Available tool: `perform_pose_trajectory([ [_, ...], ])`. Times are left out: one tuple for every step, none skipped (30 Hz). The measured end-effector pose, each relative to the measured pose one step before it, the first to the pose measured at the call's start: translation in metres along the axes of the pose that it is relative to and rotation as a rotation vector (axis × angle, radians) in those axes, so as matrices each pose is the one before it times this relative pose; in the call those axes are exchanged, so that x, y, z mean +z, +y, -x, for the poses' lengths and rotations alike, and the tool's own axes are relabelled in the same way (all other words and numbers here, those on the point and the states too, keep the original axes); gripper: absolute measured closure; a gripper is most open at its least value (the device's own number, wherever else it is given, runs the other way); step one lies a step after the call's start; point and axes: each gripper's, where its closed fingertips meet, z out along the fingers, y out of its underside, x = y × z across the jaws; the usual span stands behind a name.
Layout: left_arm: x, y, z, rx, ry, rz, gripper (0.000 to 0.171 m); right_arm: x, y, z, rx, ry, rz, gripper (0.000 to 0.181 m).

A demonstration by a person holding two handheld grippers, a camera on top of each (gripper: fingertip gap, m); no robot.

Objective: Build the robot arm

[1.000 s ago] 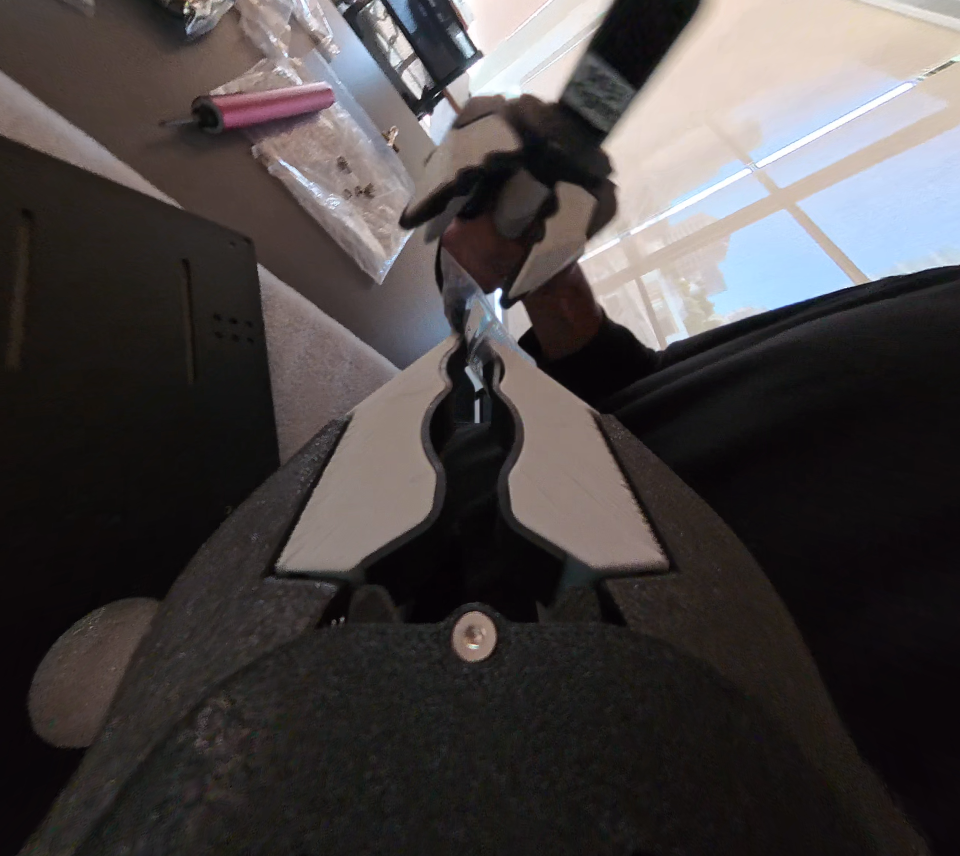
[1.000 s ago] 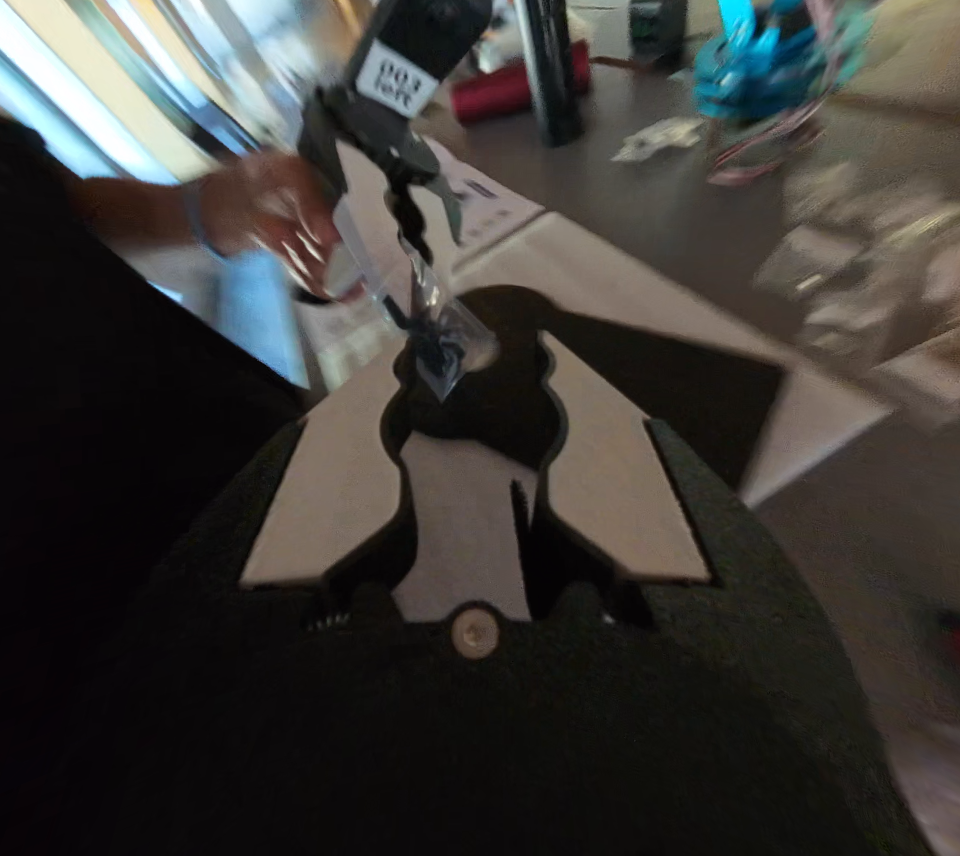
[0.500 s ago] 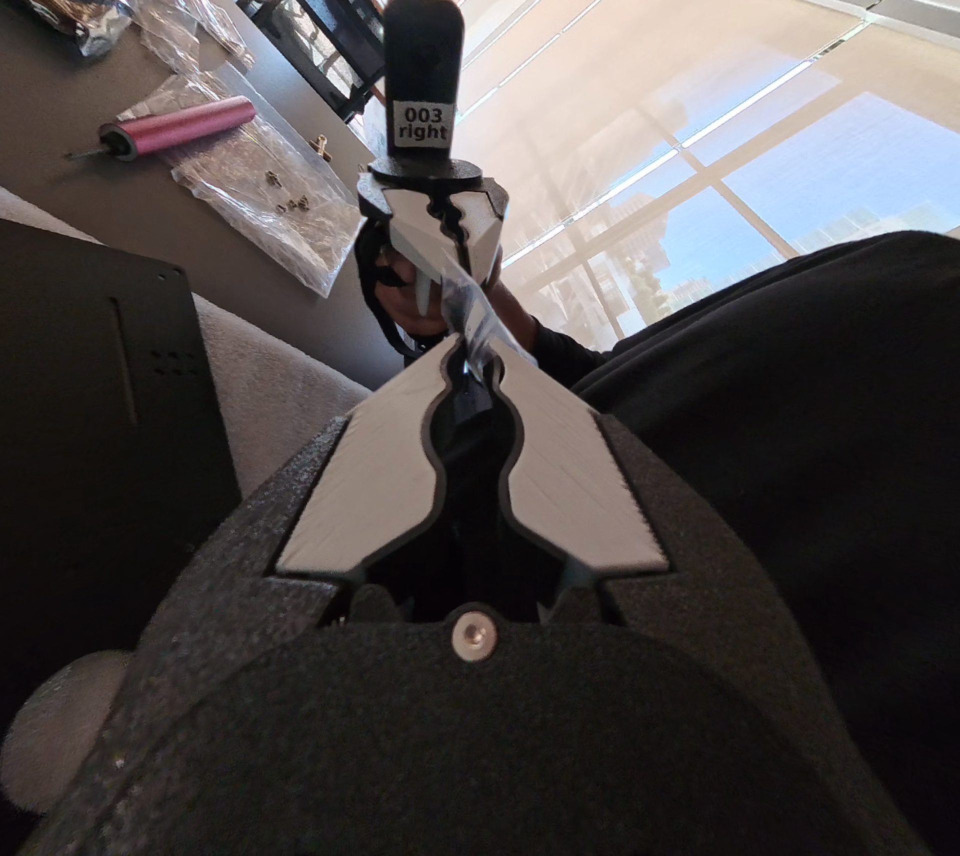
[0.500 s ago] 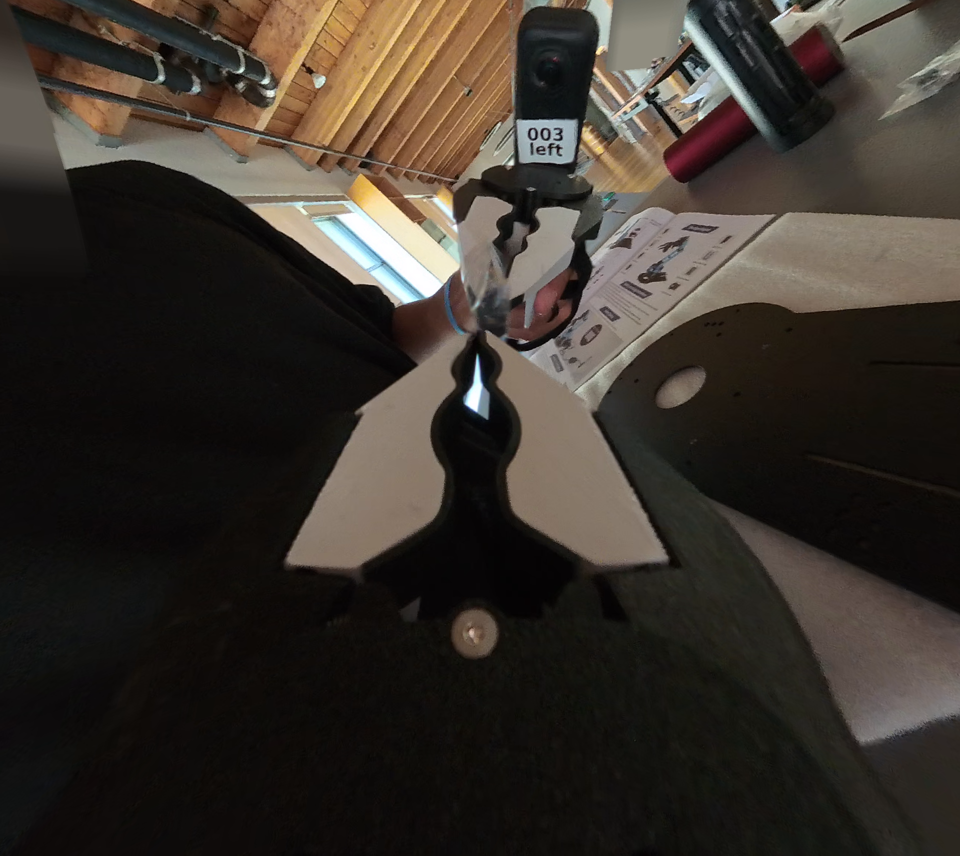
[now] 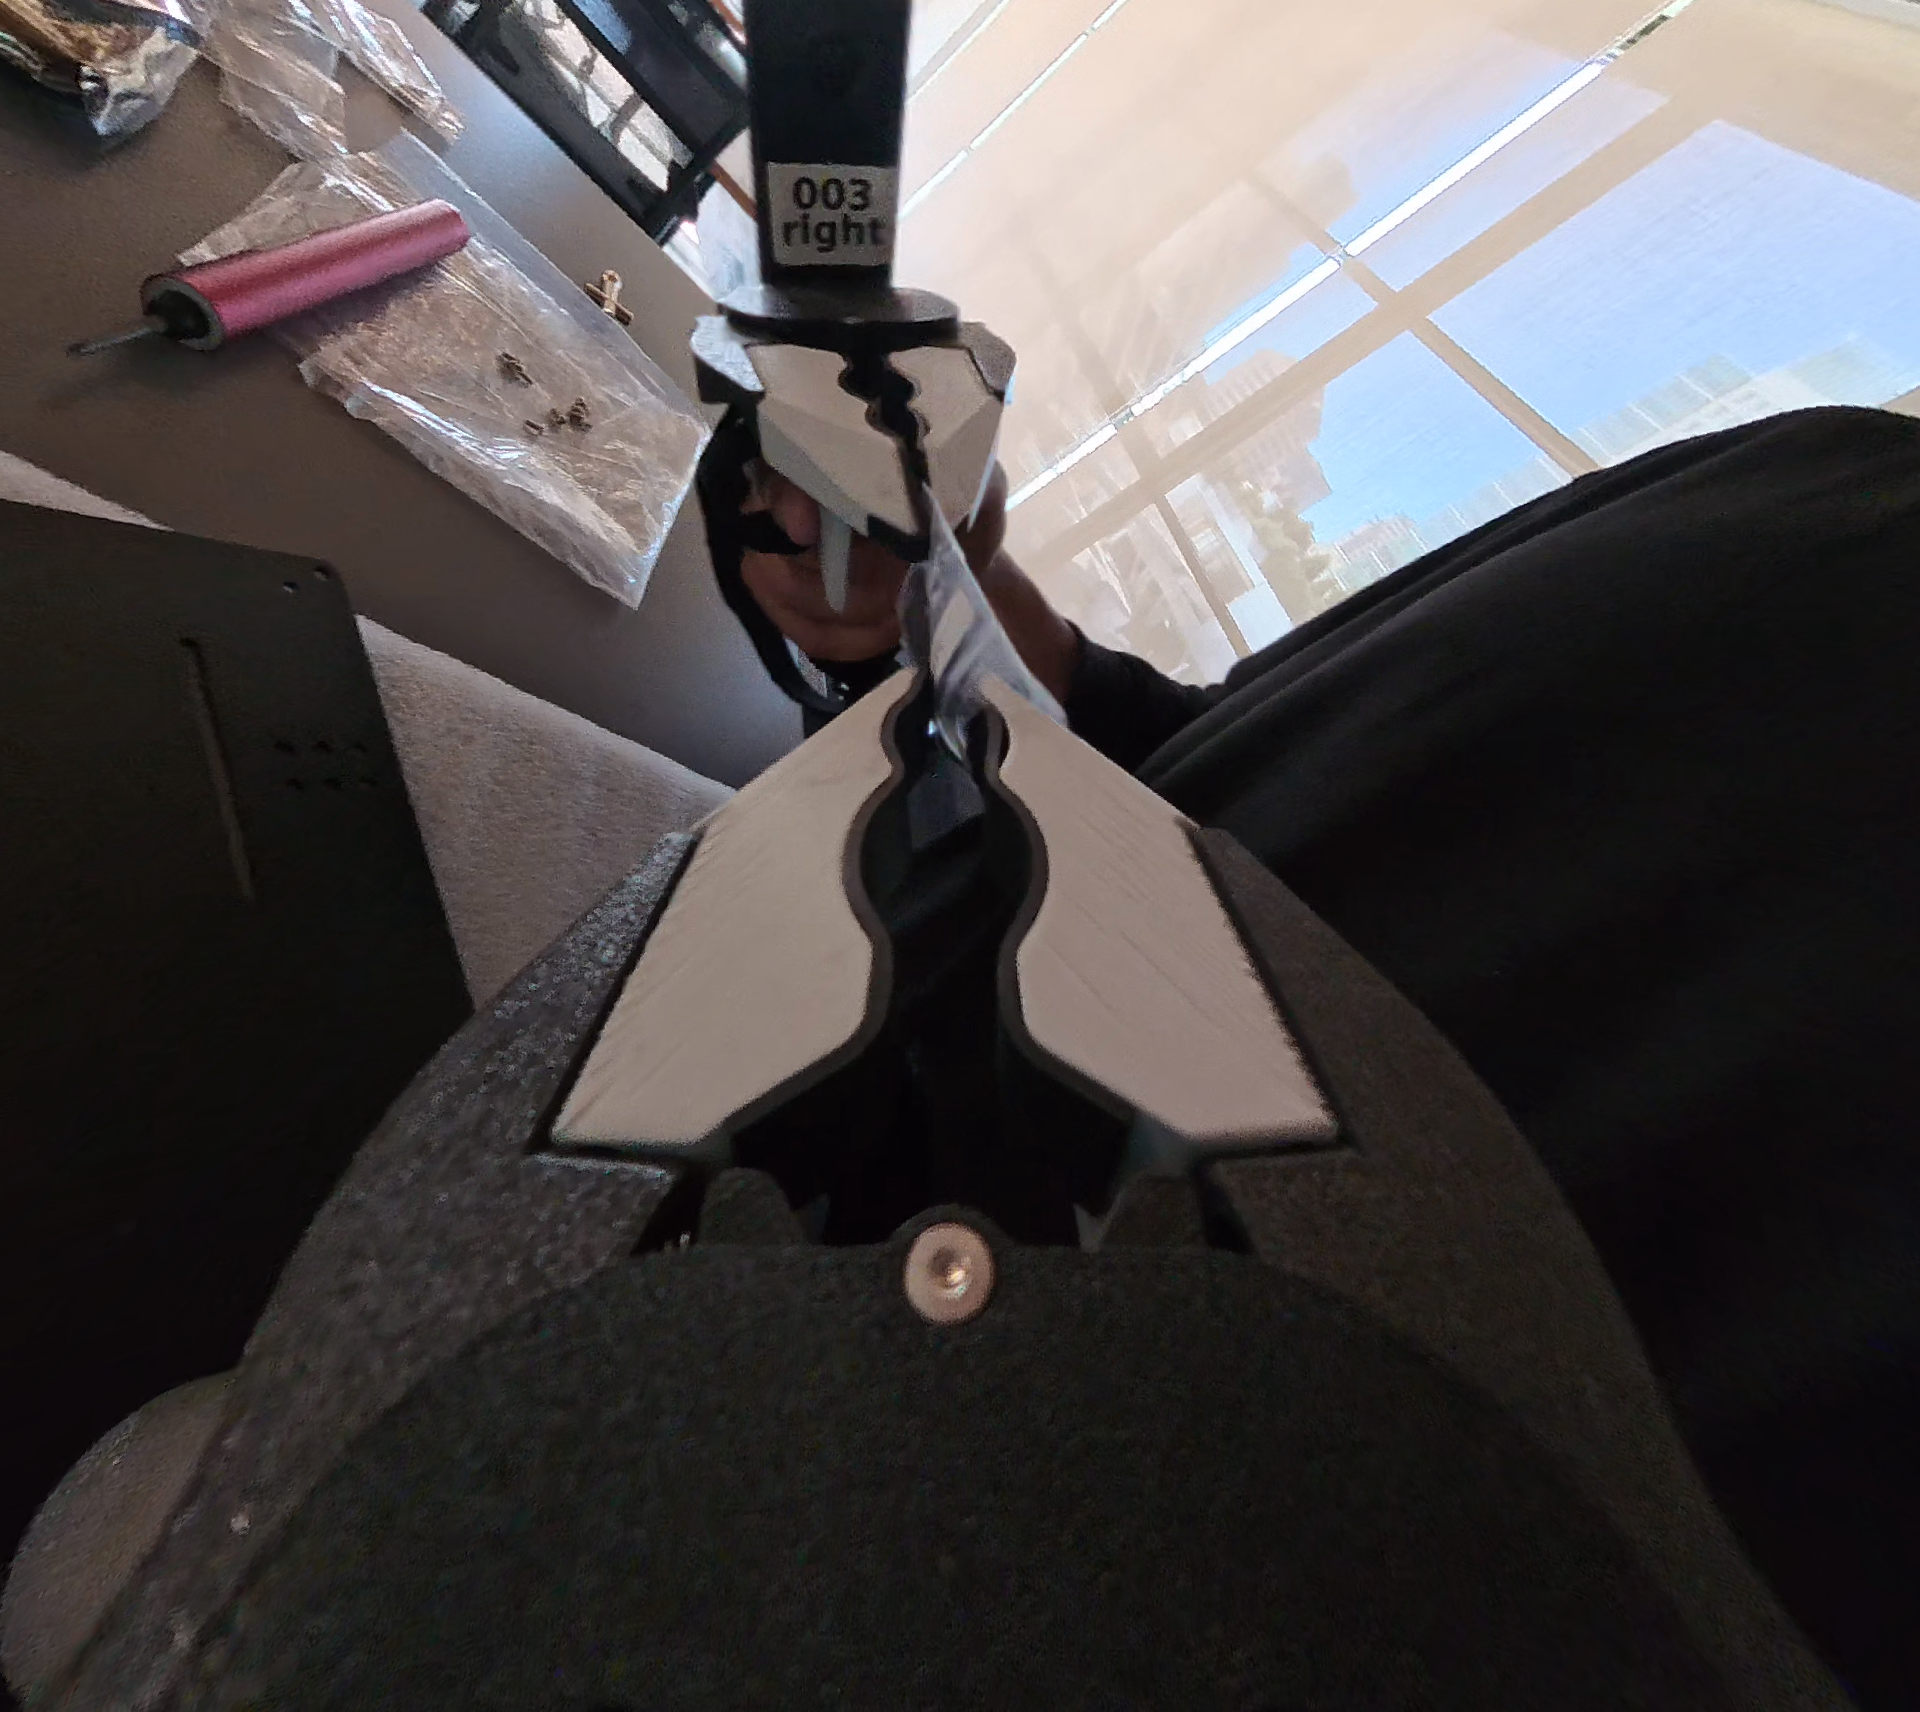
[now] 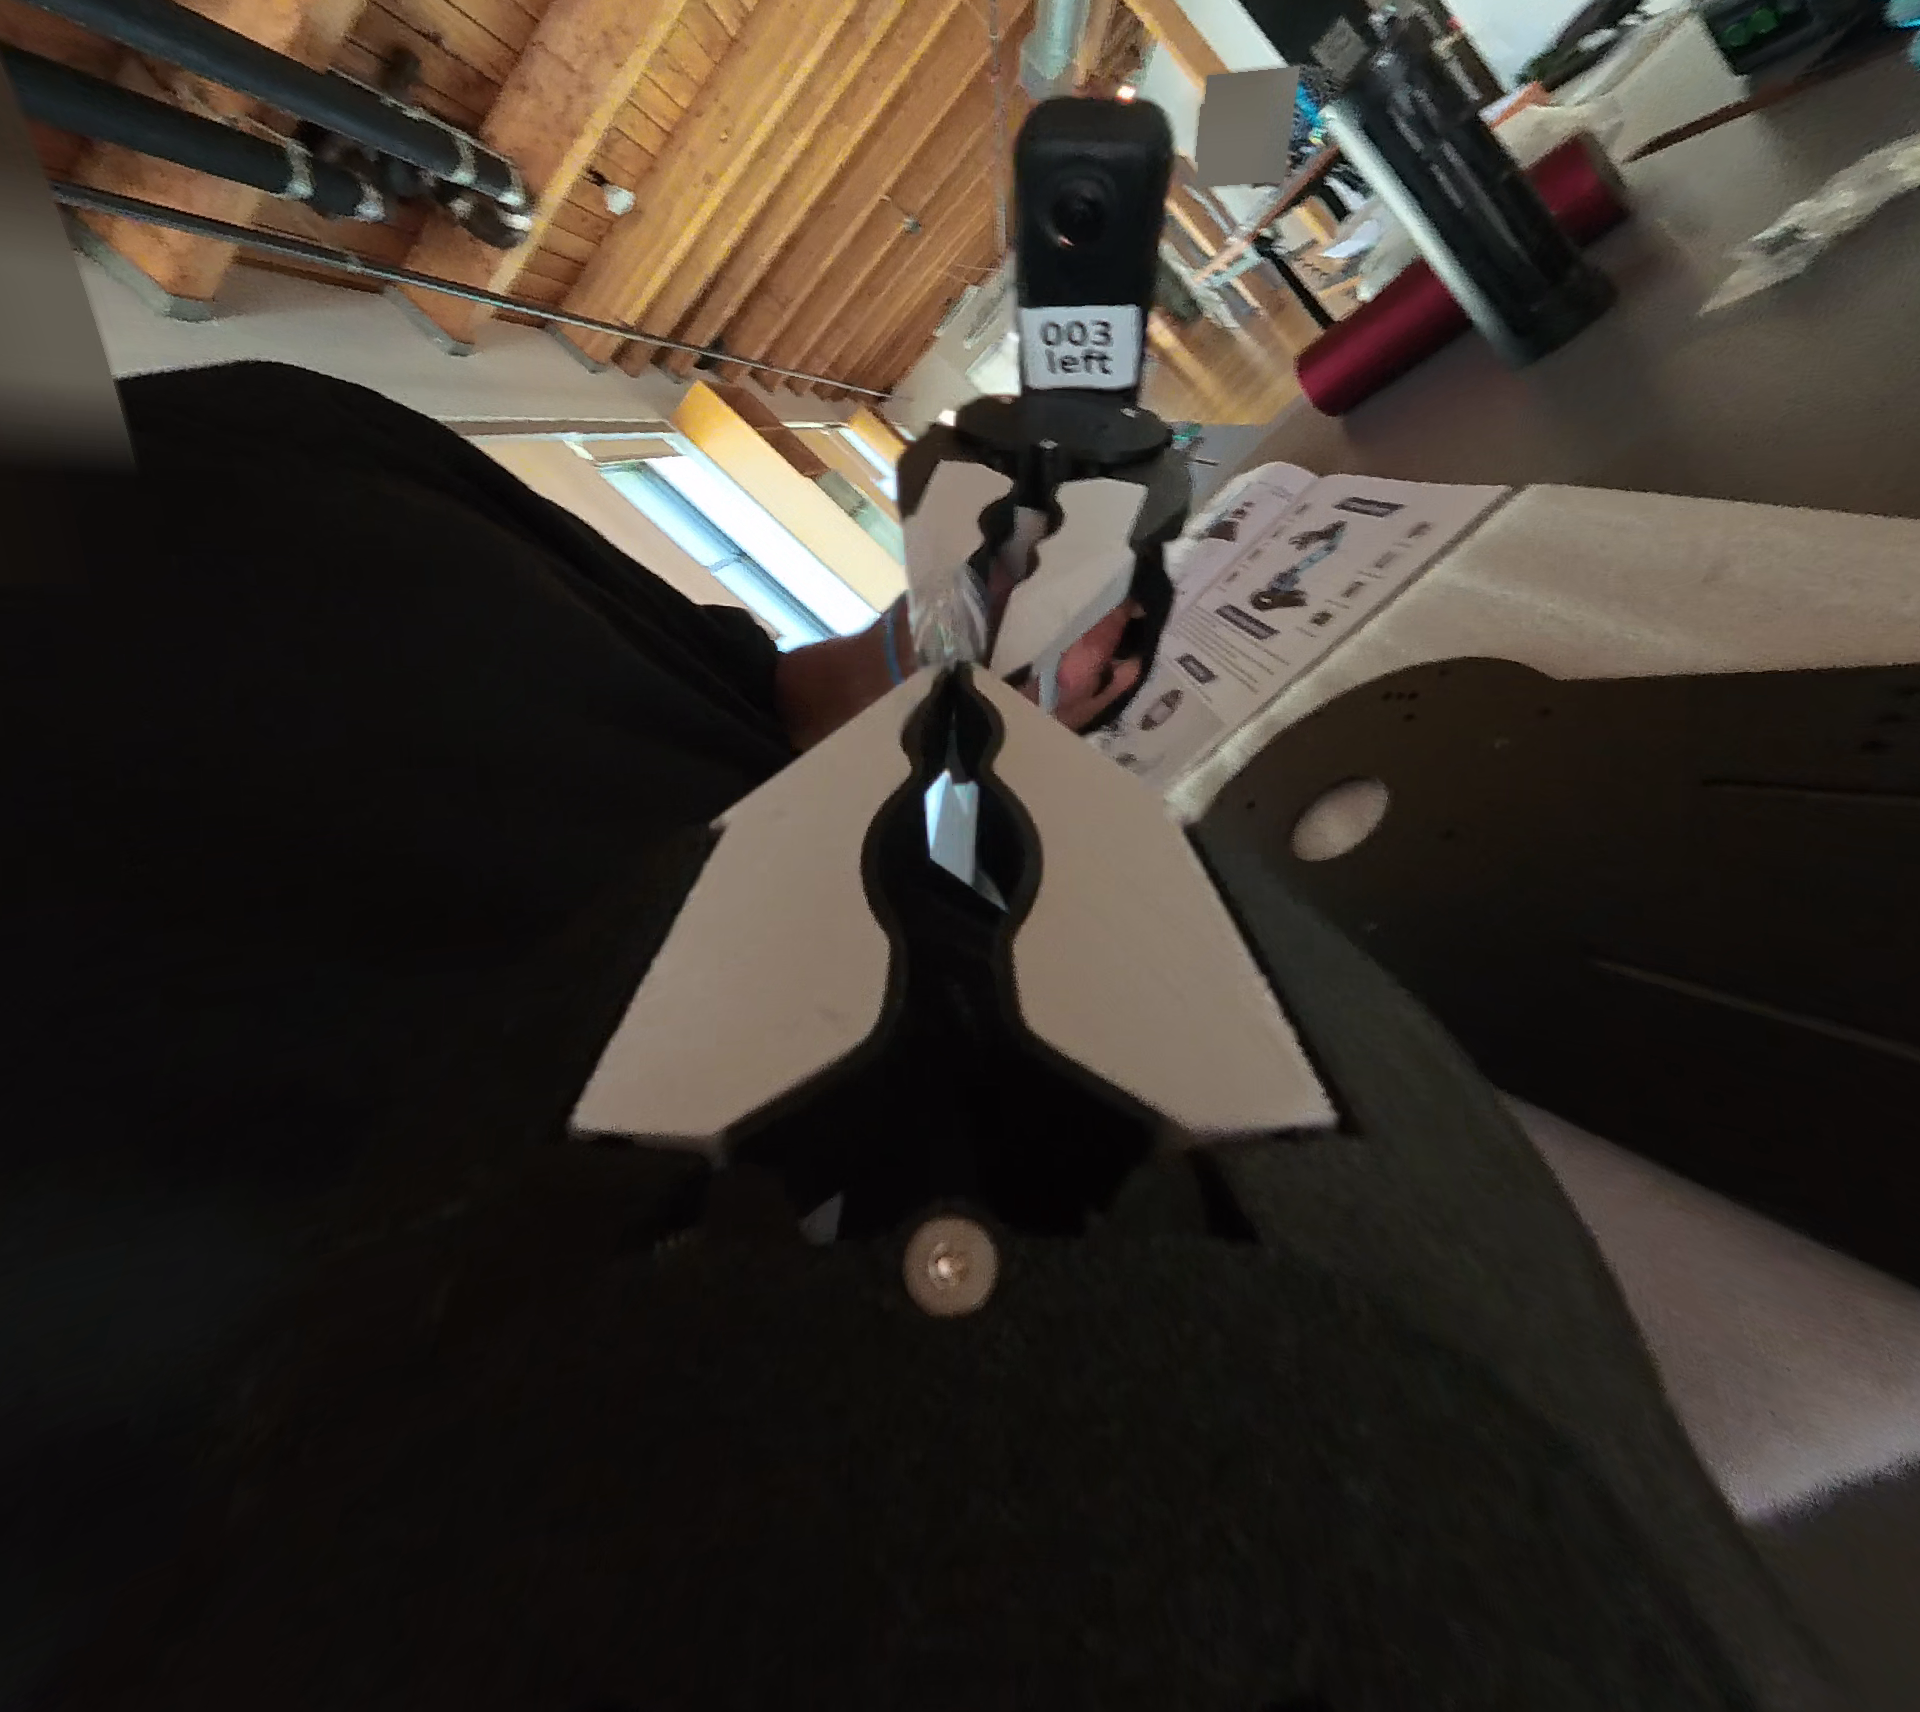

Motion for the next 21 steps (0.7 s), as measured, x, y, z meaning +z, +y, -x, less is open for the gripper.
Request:
perform_pose_trajectory([
  [-0.00119, 0.00091, 0.00242, -0.0013, -0.0097, -0.00248, 0.166, -0.00345, 0.00235, -0.00329, -0.0098, 0.0306, 0.0099, 0.181],
  [-0.0006, 0.0014, 0.00189, 0.0023, -0.0071, -0.00128, 0.166, -0.00287, 0.00194, -0.00096, -0.0016, 0.0122, 0.0047, 0.181],
  [0.0006, 0.00119, 0.00082, 0.0008, -0.0011, -0.0018, 0.166, -0.00206, 0.00144, -0.0008, 0.0005, 0.0088, -0.0015, 0.181],
  [0.00231, 0.00193, -0.00014, -0.0004, 0.0058, 0.00494, 0.166, -0.00121, 0.0018, -0.00044, 0.0049, 0.0024, 0.0009, 0.181],
  [0.00328, 0.00186, 0.00007, 0.0023, 0.0049, 0.00664, 0.166, -0.00182, 0.00064, -0.00011, 0.007, -0.0006, -0.0063, 0.181],
  [0.00391, 0.00087, 0.001, 0.0031, -0.0005, 0.00447, 0.166, -0.00304, 0.00009, -0.00139, 0.004, 0.0096, -0.009, 0.181],
  [0.00455, 0.00029, 0.00179, 0.0022, -0.0036, 0.00475, 0.167, -0.0041, -0.00018, -0.00079, 0.0059, 0.0056, -0.0108, 0.181],
  [0.00491, -0.00058, 0.0021, 0.0036, -0.0046, 0.00316, 0.167, -0.00502, -0.00013, -0.00026, 0.0064, 0.0042, -0.0123, 0.181],
  [0.00543, -0.0013, 0.00167, 0.0061, -0.001, 0.00121, 0.166, -0.00592, -0.00018, -0.00094, 0.001, 0.0127, -0.0139, 0.181],
  [0.00638, -0.00122, 0.00141, 0.006, 0.002, 0.00425, 0.166, -0.00677, 0.00008, -0.00073, 0.0001, 0.0134, -0.0151, 0.181],
  [0.00746, -0.00105, 0.00196, 0.0056, 0.0011, 0.00724, 0.166, -0.00784, 0.00017, -0.00075, 0.0033, 0.0144, -0.0165, 0.181],
  [0.00862, -0.00144, 0.00231, 0.0036, -0.0002, 0.00741, 0.166, -0.00904, 0.00032, -0.00177, 0.0, 0.0252, -0.0176, 0.181],
  [0.00947, -0.00142, 0.00242, 0.0016, 0.0004, 0.00839, 0.166, -0.01016, 0.00044, -0.00214, -0.0015, 0.0287, -0.0191, 0.181],
  [0.01026, -0.0013, 0.00356, 0.0022, -0.0036, 0.01094, 0.162, -0.01108, 0.00093, -0.00183, -0.0003, 0.027, -0.019, 0.181],
  [0.01058, -0.00113, 0.00605, 0.0032, -0.0164, 0.0127, 0.157, -0.01191, 0.00085, -0.00293, -0.0011, 0.0322, -0.0214, 0.181],
  [0.01067, -0.00131, 0.00815, 0.0044, -0.0279, 0.01184, 0.152, -0.01272, 0.00063, -0.00342, 0.0007, 0.0318, -0.0226, 0.181],
  [0.01057, -0.00207, 0.00936, 0.0076, -0.0352, 0.00779, 0.15, -0.01343, 0.00007, -0.00347, 0.0046, 0.0269, -0.0255, 0.181],
  [0.01046, -0.00344, 0.00886, 0.011, -0.0346, -0.00131, 0.146, -0.01357, -0.0001, -0.00522, 0.0056, 0.0337, -0.0236, 0.181],
  [0.0103, -0.00511, 0.00467, 0.0093, -0.012, -0.01349, 0.145, -0.01372, -0.00051, -0.00824, 0.0005, 0.0485, -0.0222, 0.181],
  [0.01006, -0.00547, 0.00071, 0.002, 0.0136, -0.01918, 0.145, -0.01347, -0.00136, -0.00835, 0.0023, 0.0441, -0.0227, 0.181],
  [0.01007, -0.0048, 0.00156, -0.0059, 0.0113, -0.0128, 0.145, -0.01307, -0.00263, -0.00872, 0.0121, 0.0385, -0.0258, 0.181],
])
